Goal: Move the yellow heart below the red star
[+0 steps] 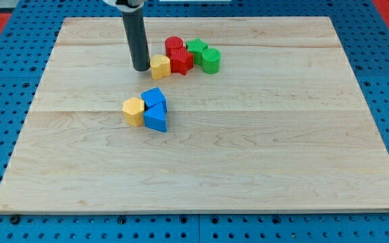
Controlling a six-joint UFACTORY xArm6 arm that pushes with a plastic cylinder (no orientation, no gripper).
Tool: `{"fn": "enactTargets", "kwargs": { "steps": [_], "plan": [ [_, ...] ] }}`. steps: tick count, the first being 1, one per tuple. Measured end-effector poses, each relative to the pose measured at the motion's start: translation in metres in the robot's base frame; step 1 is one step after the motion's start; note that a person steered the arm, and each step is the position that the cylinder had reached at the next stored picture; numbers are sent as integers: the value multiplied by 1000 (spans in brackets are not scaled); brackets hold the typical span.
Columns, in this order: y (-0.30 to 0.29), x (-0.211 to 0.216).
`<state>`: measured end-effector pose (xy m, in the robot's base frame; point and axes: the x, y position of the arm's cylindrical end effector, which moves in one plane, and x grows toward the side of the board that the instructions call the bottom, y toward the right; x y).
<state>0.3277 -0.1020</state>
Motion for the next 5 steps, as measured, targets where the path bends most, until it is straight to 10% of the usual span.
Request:
{"fn": "enactTargets", "kwargs": {
  "steps": [5],
  "plan": [
    [23, 58]
  ]
}}
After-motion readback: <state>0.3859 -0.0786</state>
